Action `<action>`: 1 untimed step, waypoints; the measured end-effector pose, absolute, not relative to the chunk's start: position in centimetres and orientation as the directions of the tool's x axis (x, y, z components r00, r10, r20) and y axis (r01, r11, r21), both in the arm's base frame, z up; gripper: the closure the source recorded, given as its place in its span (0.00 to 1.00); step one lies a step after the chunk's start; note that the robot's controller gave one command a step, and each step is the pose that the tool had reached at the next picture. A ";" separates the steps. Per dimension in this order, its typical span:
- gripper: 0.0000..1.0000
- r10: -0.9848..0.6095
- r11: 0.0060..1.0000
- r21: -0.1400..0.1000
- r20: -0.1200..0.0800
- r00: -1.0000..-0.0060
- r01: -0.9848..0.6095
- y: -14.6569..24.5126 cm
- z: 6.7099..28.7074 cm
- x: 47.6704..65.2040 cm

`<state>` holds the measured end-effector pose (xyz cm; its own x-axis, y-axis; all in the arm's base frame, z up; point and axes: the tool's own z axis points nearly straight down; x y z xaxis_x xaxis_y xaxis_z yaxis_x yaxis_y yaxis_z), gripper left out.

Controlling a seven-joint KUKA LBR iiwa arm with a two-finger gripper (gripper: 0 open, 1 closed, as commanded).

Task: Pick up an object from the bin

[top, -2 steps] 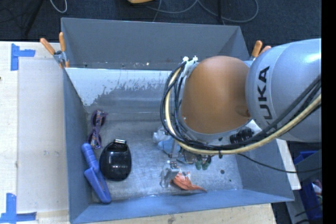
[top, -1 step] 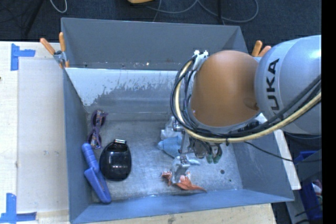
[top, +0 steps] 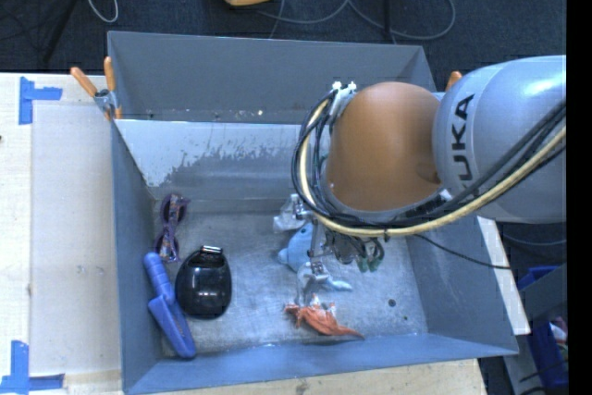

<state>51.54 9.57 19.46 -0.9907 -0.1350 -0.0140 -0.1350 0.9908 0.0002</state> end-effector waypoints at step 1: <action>0.00 -0.114 0.993 0.001 -0.009 -0.993 -0.114 9.4 17.6 51.9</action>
Offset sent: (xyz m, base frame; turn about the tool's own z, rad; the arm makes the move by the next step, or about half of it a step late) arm 0.0156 -0.0664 -0.0998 -0.0023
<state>51.88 9.40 17.63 -0.9934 -0.1139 -0.0094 -0.1139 0.9935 0.0011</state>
